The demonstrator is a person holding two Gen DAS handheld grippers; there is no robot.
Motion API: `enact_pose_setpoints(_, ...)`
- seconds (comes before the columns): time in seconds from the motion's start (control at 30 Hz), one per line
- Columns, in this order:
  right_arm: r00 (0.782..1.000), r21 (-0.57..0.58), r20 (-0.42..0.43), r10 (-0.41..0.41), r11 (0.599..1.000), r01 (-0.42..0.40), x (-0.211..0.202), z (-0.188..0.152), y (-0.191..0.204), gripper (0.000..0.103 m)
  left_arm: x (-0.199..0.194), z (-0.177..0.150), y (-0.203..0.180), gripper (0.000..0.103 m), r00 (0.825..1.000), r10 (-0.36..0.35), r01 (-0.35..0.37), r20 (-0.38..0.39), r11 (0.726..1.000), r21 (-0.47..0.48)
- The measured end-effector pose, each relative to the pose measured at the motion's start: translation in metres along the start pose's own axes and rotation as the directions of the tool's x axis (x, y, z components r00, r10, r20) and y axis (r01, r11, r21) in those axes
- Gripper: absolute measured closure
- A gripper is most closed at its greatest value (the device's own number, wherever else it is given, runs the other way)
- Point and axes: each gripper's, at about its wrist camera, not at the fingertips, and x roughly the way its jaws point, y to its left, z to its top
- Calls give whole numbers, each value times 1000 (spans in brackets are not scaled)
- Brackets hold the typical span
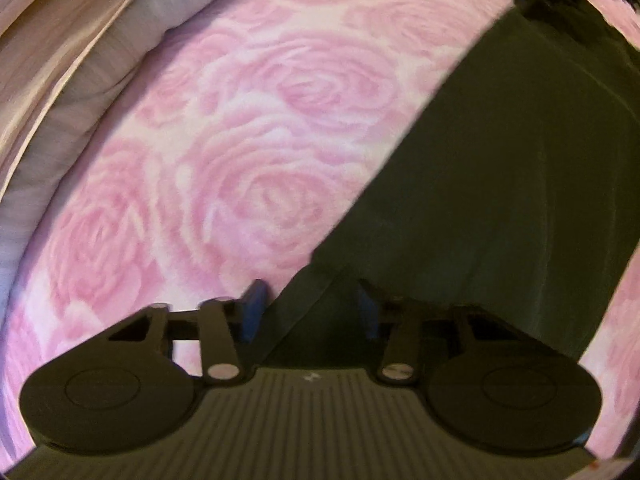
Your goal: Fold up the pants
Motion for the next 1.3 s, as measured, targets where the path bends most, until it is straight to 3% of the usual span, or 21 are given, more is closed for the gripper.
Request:
enact_pose_setpoints(0.07,1000,0,11,-25,1000,25,-7,-2,7,94,-2,1,-11,81,999,44,-44,3,998,54)
enact_pose_setpoints(0.1,998,-12,28,-48,999,48,-14,-4,13,97,-5,0,-19,92,996,86,-86,4,993,81)
enact_pose_setpoints(0.17,991,-41,71,-110,993,113,-29,-8,32,99,-18,-5,-36,93,986,166,-169,33,982,88)
enact_pose_setpoints(0.23,972,-80,137,-190,976,202,-53,-16,59,99,-40,-14,-53,95,964,255,-259,79,965,39)
enact_pose_setpoints(0.37,896,-138,278,-347,908,395,-113,-49,129,100,-107,-48,-105,95,899,409,-395,153,911,-118)
enact_pose_setpoints(0.43,850,-181,328,-413,855,486,-140,-76,173,100,-139,-72,-140,95,883,443,-417,157,892,-172)
enact_pose_setpoints(0.47,837,-179,338,-431,843,507,-153,-91,193,100,-154,-85,-157,95,883,445,-412,148,887,-209)
enact_pose_setpoints(0.53,832,-155,328,-448,843,515,-175,-124,230,100,-178,-116,-195,96,892,435,-392,122,880,-269)
enact_pose_setpoints(0.63,853,-137,257,-454,857,497,-192,-178,278,100,-193,-158,-248,96,920,388,-354,49,880,-317)
enact_pose_setpoints(0.67,869,-119,208,-448,870,478,-192,-195,290,100,-192,-172,-264,96,939,344,-318,12,879,-356)
enact_pose_setpoints(0.73,880,-98,101,-464,876,473,-182,-225,312,97,-179,-193,-286,90,969,235,-246,-76,887,-392)
enact_pose_setpoints(0.8,896,-45,-58,-440,898,438,-166,-250,318,93,-169,-211,-304,85,978,166,-204,-127,889,-410)
enact_pose_setpoints(0.87,911,119,-151,-384,908,402,-161,-265,307,87,-167,-223,-306,85,984,90,-153,-151,859,-489)
enact_pose_setpoints(0.9,920,253,-164,-356,886,388,-165,-270,295,81,-170,-229,-302,85,989,69,-131,-132,825,-549)
enact_pose_setpoints(0.93,930,402,-149,-337,839,368,-172,-275,280,77,-174,-234,-296,81,992,57,-116,-115,789,-603)
enact_pose_setpoints(0.97,938,522,-117,-326,784,337,-180,-279,267,63,-178,-239,-289,80,993,57,-111,-103,747,-655)
enact_pose_setpoints(1.0,942,662,-65,-329,692,287,-189,-287,250,52,-181,-244,-281,76,994,61,-105,-87,697,-710)
enact_pose_setpoints(1.07,940,843,41,-340,517,150,-201,-304,219,50,-186,-257,-266,75,996,67,-80,-50,585,-807)
enact_pose_setpoints(1.13,927,933,155,-341,359,-24,-203,-324,193,50,-188,-270,-253,73,997,73,-47,-16,452,-891)
enact_pose_setpoints(1.17,918,951,171,-357,305,-58,-201,-331,183,50,-188,-277,-247,73,997,78,-28,3,389,-921)
enact_pose_setpoints(1.3,907,982,170,-385,142,-124,-182,-353,153,50,-189,-305,-236,71,993,101,47,59,118,-992)
